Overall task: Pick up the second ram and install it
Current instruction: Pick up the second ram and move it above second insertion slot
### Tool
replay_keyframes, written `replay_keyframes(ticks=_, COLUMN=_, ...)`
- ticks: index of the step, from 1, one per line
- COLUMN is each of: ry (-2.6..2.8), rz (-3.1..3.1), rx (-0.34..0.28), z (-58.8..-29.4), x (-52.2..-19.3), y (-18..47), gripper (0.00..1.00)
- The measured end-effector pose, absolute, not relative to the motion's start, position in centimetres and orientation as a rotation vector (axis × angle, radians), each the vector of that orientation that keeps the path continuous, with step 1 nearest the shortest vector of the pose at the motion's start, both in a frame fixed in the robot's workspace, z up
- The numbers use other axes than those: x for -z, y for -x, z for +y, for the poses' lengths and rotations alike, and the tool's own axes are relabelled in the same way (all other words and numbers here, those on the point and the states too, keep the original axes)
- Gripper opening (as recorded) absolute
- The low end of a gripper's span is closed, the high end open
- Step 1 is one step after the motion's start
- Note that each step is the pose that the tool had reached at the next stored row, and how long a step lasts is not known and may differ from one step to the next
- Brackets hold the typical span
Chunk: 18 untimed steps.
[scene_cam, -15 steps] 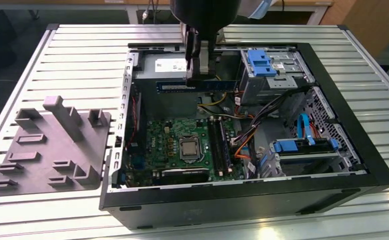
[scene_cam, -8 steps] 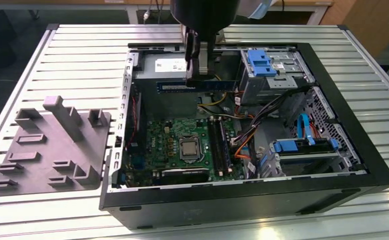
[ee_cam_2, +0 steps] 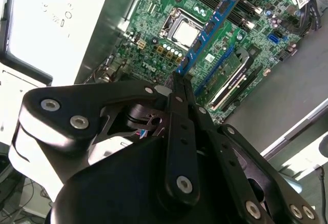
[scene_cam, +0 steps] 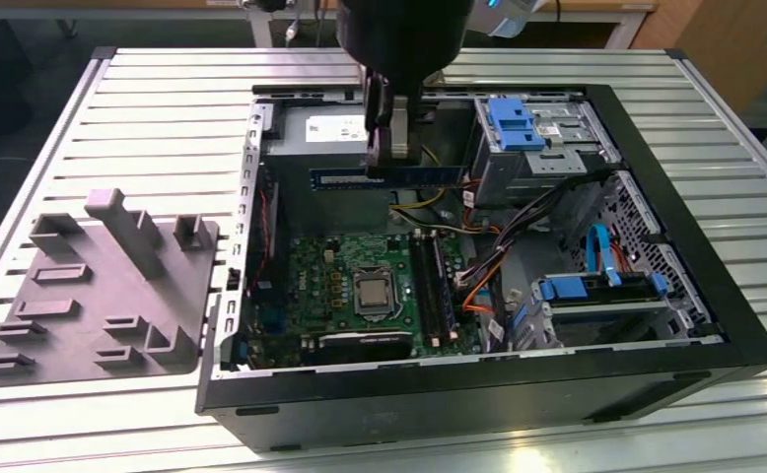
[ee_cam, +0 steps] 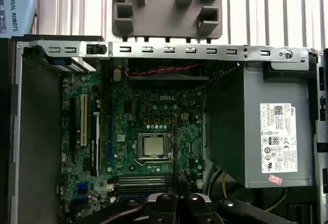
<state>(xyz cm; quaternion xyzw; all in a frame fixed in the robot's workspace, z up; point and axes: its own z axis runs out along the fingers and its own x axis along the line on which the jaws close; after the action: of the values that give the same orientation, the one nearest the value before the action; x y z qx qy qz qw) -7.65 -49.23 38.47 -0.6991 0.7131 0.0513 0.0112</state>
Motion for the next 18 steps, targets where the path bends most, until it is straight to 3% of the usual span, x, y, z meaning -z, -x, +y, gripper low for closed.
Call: replay_keyframes(ticks=18, ry=2.182, rz=2.226, rx=-0.161, z=-49.2, x=-37.4, y=7.0, gripper=0.12)
